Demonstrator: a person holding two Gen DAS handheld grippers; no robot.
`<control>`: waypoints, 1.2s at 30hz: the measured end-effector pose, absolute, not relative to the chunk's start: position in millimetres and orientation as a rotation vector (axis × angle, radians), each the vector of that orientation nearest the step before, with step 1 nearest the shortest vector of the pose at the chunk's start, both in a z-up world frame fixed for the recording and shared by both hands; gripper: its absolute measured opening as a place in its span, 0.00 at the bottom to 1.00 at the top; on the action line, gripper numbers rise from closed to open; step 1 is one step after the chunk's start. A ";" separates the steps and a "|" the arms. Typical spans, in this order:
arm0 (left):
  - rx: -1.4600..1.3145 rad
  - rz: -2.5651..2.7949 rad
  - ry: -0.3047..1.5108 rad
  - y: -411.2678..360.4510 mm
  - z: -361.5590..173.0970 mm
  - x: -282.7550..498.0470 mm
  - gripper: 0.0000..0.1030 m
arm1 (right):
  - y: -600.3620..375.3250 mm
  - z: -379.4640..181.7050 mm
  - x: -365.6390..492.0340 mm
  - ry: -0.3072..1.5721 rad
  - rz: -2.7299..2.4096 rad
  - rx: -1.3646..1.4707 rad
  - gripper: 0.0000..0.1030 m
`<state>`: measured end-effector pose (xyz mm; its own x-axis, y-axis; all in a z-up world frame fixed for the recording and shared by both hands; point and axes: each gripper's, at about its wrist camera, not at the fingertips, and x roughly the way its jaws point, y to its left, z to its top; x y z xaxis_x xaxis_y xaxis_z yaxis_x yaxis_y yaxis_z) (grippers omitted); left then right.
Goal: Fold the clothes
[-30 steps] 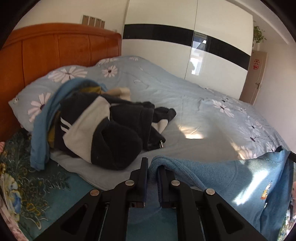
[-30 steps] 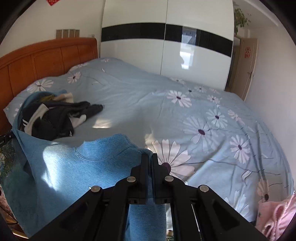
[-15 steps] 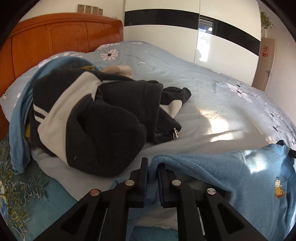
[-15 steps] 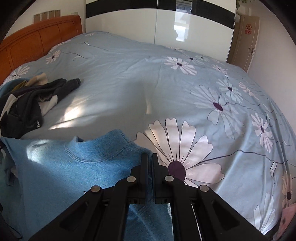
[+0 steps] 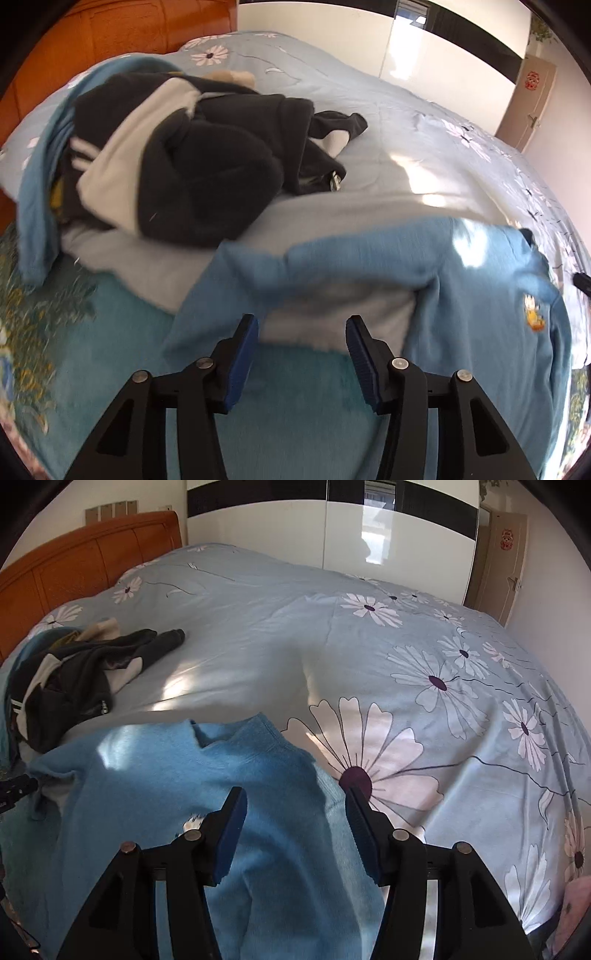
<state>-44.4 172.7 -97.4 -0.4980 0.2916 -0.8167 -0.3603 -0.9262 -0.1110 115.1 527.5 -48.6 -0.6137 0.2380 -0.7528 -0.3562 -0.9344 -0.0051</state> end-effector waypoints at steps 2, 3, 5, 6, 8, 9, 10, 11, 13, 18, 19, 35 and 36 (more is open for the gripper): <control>-1.292 2.467 0.085 159.5 -94.9 -20.5 0.55 | 523.7 -43.1 157.2 0.249 2.576 -1.125 0.55; -1.285 2.486 0.071 152.6 -94.0 -8.5 0.57 | 521.7 -42.2 181.0 0.274 2.583 -1.111 0.55; -1.284 2.522 0.030 137.4 -94.7 14.3 0.57 | 518.7 -53.2 223.8 0.297 2.551 -1.149 0.55; -1.281 2.531 -0.015 128.2 -95.4 25.4 0.57 | 516.1 -61.5 244.2 0.297 2.535 -1.166 0.55; -1.278 2.549 -0.130 110.5 -97.8 46.6 0.58 | 510.7 -78.3 285.0 0.295 2.503 -1.201 0.55; -1.278 2.559 -0.190 102.7 -99.4 56.3 0.58 | 508.0 -86.6 305.4 0.295 2.487 -1.218 0.55; -1.277 2.567 -0.244 95.7 -101.2 65.5 0.58 | 508.2 -95.7 319.9 0.332 2.461 -1.231 0.55; -1.277 2.569 -0.272 92.4 -103.2 73.0 0.59 | 508.6 -104.9 334.1 0.370 2.434 -1.245 0.55; -1.275 2.563 -0.269 92.0 -105.3 85.0 0.59 | 509.3 -122.6 355.3 0.436 2.387 -1.272 0.55; -1.265 2.534 -0.283 91.0 -100.0 100.7 0.59 | 496.1 -133.3 369.4 0.444 2.380 -1.228 0.54; -1.263 2.535 -0.288 90.5 -98.2 103.1 0.59 | 494.0 -133.9 367.5 0.448 2.381 -1.225 0.44; -1.292 2.557 -0.322 74.2 -93.3 110.8 0.59 | 591.8 -64.1 372.3 0.303 2.182 -0.969 0.04; -1.301 2.552 -0.325 74.4 -94.9 110.2 0.59 | 601.3 -63.7 370.9 0.318 2.170 -0.968 0.04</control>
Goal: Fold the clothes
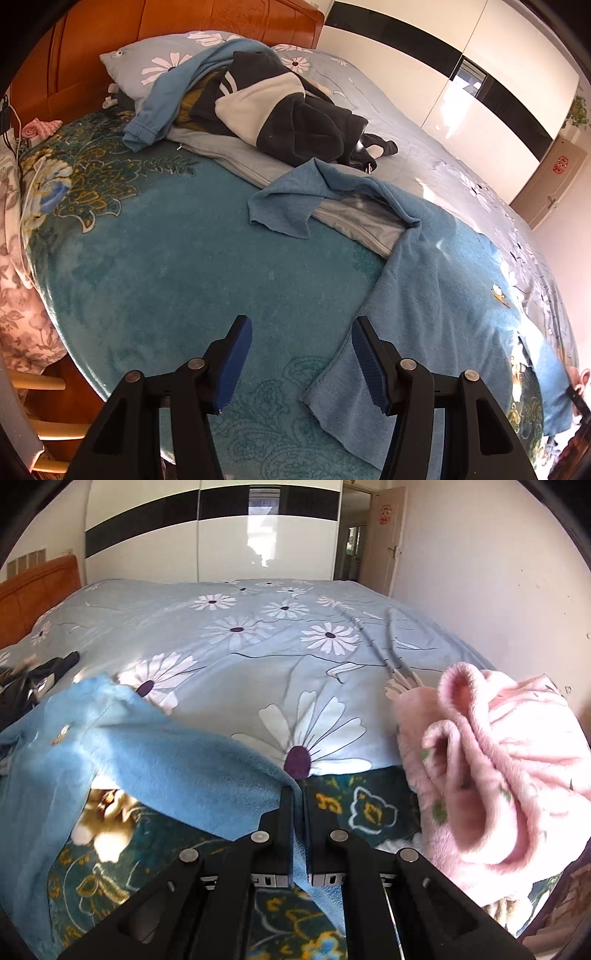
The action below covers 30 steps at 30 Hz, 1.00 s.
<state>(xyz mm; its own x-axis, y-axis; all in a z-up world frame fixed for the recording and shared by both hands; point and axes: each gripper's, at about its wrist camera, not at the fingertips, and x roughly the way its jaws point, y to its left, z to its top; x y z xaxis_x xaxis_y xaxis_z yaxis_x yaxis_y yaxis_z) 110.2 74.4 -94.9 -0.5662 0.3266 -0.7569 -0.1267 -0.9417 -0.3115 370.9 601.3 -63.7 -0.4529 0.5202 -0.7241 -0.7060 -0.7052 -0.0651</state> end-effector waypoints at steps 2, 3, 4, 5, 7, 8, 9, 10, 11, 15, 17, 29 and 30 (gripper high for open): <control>-1.319 2.535 -0.312 75.8 -98.7 109.1 0.59 | 616.6 -66.8 365.9 0.342 2.152 -0.979 0.04; -1.328 2.527 -0.306 76.5 -100.4 108.6 0.59 | 618.5 -72.6 361.4 0.332 2.144 -0.999 0.04; -1.334 2.521 -0.300 77.1 -101.5 108.4 0.59 | 615.1 -76.9 358.4 0.316 2.137 -1.014 0.04; -1.340 2.518 -0.293 77.3 -102.3 108.3 0.59 | 611.5 -81.0 355.4 0.300 2.130 -1.030 0.04; -1.348 2.513 -0.285 77.4 -104.2 108.3 0.59 | 606.2 -79.0 356.8 0.288 2.136 -1.013 0.04; -1.350 2.509 -0.281 77.1 -105.2 108.2 0.59 | 603.9 -71.6 361.1 0.286 2.138 -0.986 0.07; -1.352 2.505 -0.280 76.9 -106.3 108.1 0.59 | 601.7 -64.0 365.5 0.284 2.141 -0.959 0.11; -1.353 2.498 -0.287 76.5 -107.4 108.3 0.59 | 599.5 -56.5 369.9 0.282 2.143 -0.932 0.27; -1.354 2.490 -0.293 76.2 -108.7 108.6 0.59 | 597.3 -48.9 374.3 0.281 2.144 -0.905 0.41; -1.346 2.453 -0.306 77.6 -116.6 110.5 0.59 | 553.1 -24.5 391.6 0.343 2.209 -0.775 0.43; -1.361 2.427 -0.321 78.2 -122.4 111.1 0.59 | 512.8 -45.2 382.4 0.491 2.378 -0.887 0.43; -1.339 2.405 -0.370 44.9 -126.9 123.6 0.59 | 360.4 -138.8 307.2 0.544 2.564 -1.362 0.42; -1.345 2.400 -0.376 44.0 -128.7 123.6 0.59 | 360.2 -138.5 306.9 0.540 2.568 -1.358 0.41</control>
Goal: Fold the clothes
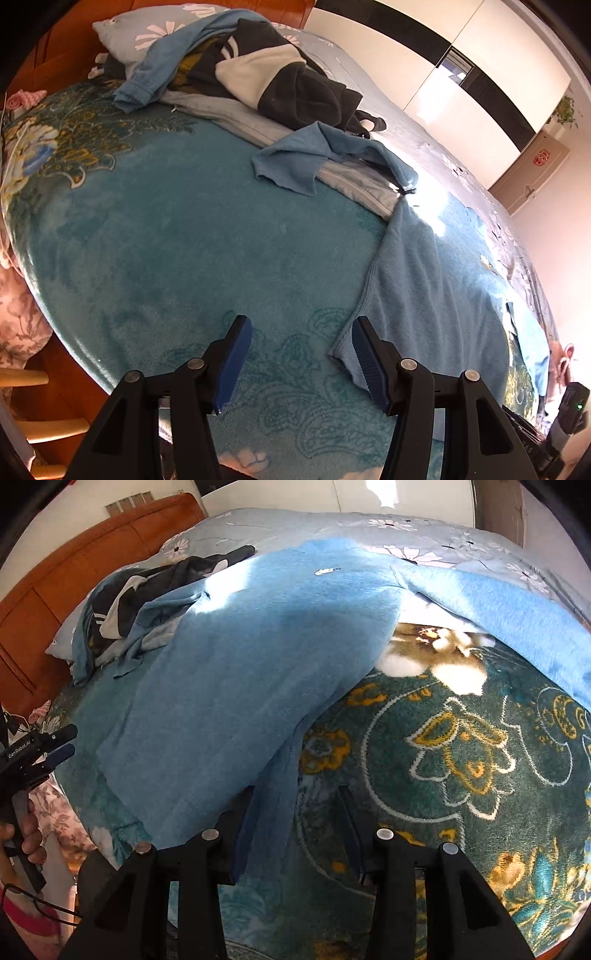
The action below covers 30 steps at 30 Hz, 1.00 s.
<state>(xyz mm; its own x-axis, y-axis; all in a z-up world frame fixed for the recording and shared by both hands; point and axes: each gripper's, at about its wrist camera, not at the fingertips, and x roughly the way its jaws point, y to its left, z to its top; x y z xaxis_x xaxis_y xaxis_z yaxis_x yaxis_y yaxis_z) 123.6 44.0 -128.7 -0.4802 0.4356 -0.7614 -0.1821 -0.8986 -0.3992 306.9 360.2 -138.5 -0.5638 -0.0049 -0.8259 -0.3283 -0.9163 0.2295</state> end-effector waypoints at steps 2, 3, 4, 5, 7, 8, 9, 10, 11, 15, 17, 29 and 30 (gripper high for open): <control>-1.351 2.386 -0.385 43.4 -131.5 123.3 0.59 | 357.1 -140.1 306.6 0.566 2.569 -1.368 0.11; -1.353 2.379 -0.388 43.5 -132.5 123.2 0.59 | 354.5 -140.8 305.5 0.563 2.573 -1.382 0.07; -1.354 2.371 -0.390 44.5 -133.1 123.1 0.59 | 351.3 -139.3 305.7 0.546 2.578 -1.384 0.07; -1.355 2.365 -0.385 45.9 -133.8 123.0 0.59 | 348.0 -137.6 306.1 0.528 2.583 -1.386 0.06; -1.360 2.353 -0.372 49.4 -135.3 122.6 0.59 | 347.5 -132.1 312.1 0.527 2.590 -1.377 0.06; -1.365 2.346 -0.365 51.8 -136.6 122.3 0.59 | 350.7 -127.8 317.5 0.533 2.583 -1.366 0.05; -1.371 2.337 -0.357 54.4 -138.1 121.9 0.59 | 355.9 -122.6 325.6 0.527 2.569 -1.344 0.05; -1.378 2.325 -0.349 57.8 -140.5 121.6 0.59 | 361.5 -117.3 334.4 0.503 2.548 -1.315 0.05; -1.385 2.312 -0.341 61.1 -142.9 121.2 0.59 | 370.4 -113.8 345.2 0.497 2.526 -1.293 0.05; -1.391 2.318 -0.283 75.0 -146.7 123.3 0.62 | 401.2 -110.0 380.3 0.495 2.425 -1.235 0.05; -1.387 2.285 -0.277 80.6 -144.6 126.0 0.62 | 411.9 -115.6 389.3 0.561 2.397 -1.226 0.05; -1.365 2.134 -0.139 126.8 -141.7 155.2 0.61 | 419.2 -124.0 399.4 0.728 2.435 -1.203 0.05; -1.358 2.134 -0.118 130.3 -141.8 158.7 0.61 | 418.3 -123.8 399.7 0.730 2.440 -1.202 0.05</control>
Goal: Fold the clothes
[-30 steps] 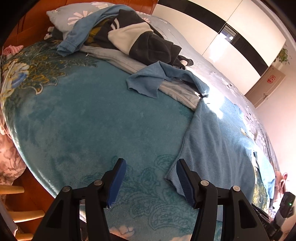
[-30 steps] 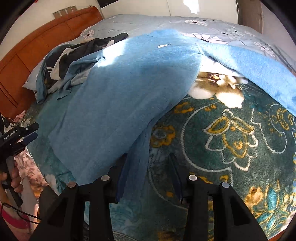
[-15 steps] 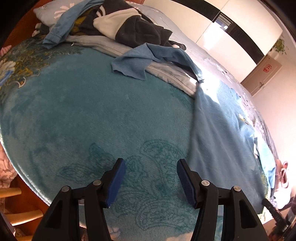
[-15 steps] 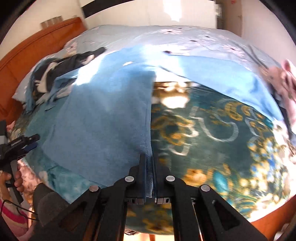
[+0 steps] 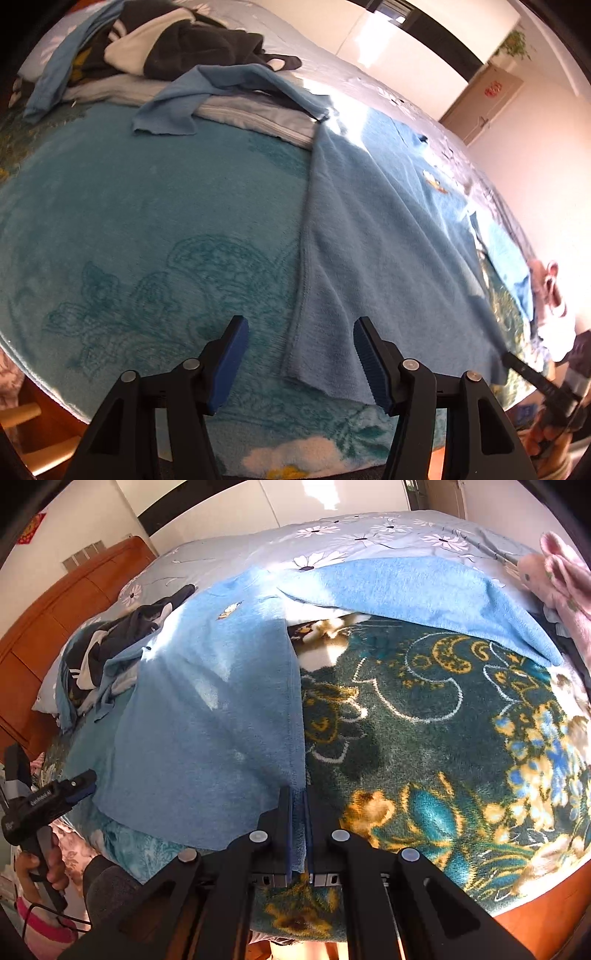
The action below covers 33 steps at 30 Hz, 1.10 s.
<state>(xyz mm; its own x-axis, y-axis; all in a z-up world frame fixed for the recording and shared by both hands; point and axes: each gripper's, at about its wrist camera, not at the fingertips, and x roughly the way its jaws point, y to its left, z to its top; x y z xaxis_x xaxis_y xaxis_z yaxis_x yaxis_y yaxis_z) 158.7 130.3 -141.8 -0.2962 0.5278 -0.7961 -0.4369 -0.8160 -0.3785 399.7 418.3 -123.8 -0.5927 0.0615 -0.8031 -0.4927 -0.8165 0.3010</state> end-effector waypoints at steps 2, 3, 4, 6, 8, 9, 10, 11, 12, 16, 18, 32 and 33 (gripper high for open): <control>-1.347 2.134 -0.074 137.2 -142.3 165.4 0.56 | 416.1 -123.0 399.4 0.728 2.449 -1.200 0.05; -1.347 2.143 -0.044 140.5 -143.0 168.3 0.42 | 415.1 -122.4 399.1 0.721 2.454 -1.198 0.05; -1.347 2.150 -0.025 142.6 -143.4 170.8 0.33 | 414.0 -121.9 398.9 0.714 2.458 -1.195 0.05; -1.349 2.153 -0.069 137.4 -142.5 171.8 0.08 | 414.3 -121.9 399.1 0.721 2.467 -1.190 0.05; -1.350 2.154 -0.113 132.3 -141.6 172.7 0.07 | 414.5 -121.5 400.7 0.736 2.474 -1.184 0.05; -1.351 2.155 -0.135 129.7 -141.2 173.2 0.06 | 414.7 -120.8 401.7 0.739 2.480 -1.179 0.05; -1.348 2.158 -0.150 127.1 -139.9 174.4 0.06 | 413.8 -119.4 402.9 0.736 2.489 -1.176 0.05; -1.333 2.174 -0.134 124.0 -135.5 178.3 0.06 | 412.8 -118.0 404.1 0.733 2.497 -1.174 0.05; -1.318 2.189 -0.119 120.9 -131.0 182.2 0.06 | 411.3 -116.1 405.6 0.731 2.508 -1.172 0.05; -1.304 2.223 -0.071 110.7 -126.6 192.1 0.06 | 403.7 -114.1 409.1 0.677 2.531 -1.195 0.06; -1.347 2.225 -0.065 111.2 -136.8 188.1 0.06 | 402.9 -120.9 408.6 0.680 2.523 -1.221 0.06; -1.235 2.167 -0.221 84.3 -111.6 130.0 0.50 | 431.5 -107.2 402.7 0.535 2.537 -1.116 0.48; -1.233 2.181 -0.276 82.7 -105.8 112.0 0.51 | 437.3 -104.2 396.9 0.538 2.533 -1.078 0.48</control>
<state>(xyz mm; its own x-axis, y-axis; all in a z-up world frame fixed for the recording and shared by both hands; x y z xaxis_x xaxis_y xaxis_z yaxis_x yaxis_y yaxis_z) 112.0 82.7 -105.8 -0.3795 0.6009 -0.7035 -0.4064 -0.7914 -0.4567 396.9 437.3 -104.2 -0.6569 0.1551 -0.7379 -0.4415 -0.8724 0.2098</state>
